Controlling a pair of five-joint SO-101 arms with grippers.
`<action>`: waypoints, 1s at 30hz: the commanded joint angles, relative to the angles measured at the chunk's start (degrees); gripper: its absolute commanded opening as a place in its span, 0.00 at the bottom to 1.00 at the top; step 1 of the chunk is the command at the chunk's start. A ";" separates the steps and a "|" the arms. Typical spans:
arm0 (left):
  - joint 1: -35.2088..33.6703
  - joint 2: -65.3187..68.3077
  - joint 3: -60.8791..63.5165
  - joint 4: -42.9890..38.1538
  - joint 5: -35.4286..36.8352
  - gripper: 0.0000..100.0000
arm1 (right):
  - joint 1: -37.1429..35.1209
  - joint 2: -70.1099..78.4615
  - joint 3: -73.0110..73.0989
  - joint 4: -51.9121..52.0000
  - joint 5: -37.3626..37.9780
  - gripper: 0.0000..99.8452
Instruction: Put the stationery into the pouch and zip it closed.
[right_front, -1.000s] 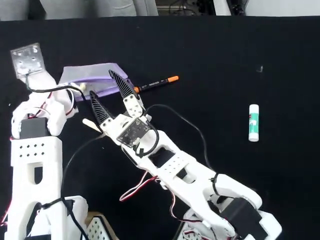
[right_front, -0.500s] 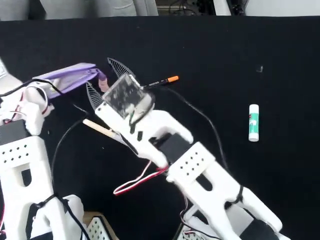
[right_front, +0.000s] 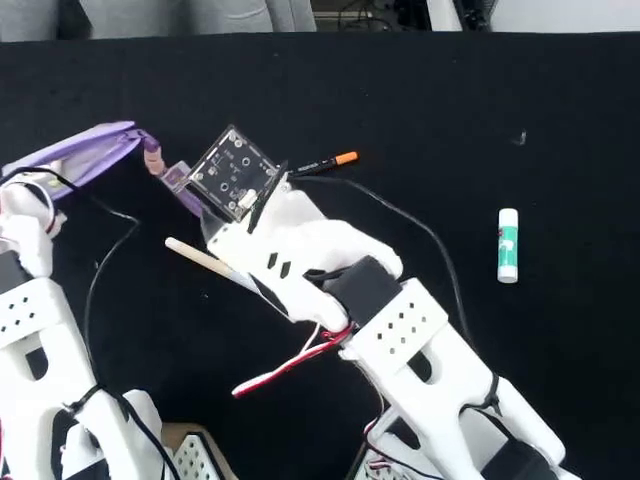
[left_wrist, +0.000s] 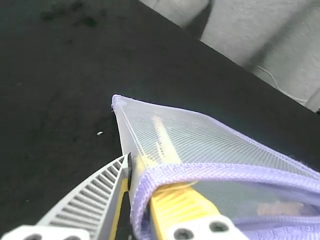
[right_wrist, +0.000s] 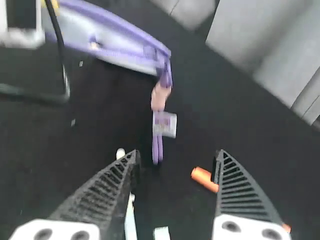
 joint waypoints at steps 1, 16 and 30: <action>-0.66 -0.53 -0.66 -1.76 0.53 0.03 | 0.88 0.04 3.03 1.23 0.00 0.23; -0.84 -0.53 -0.13 -1.93 0.53 0.03 | 0.53 27.03 1.10 -6.95 0.00 0.23; -6.20 -0.53 2.24 -7.12 3.25 0.03 | -2.29 45.05 -9.98 -6.68 -0.26 0.23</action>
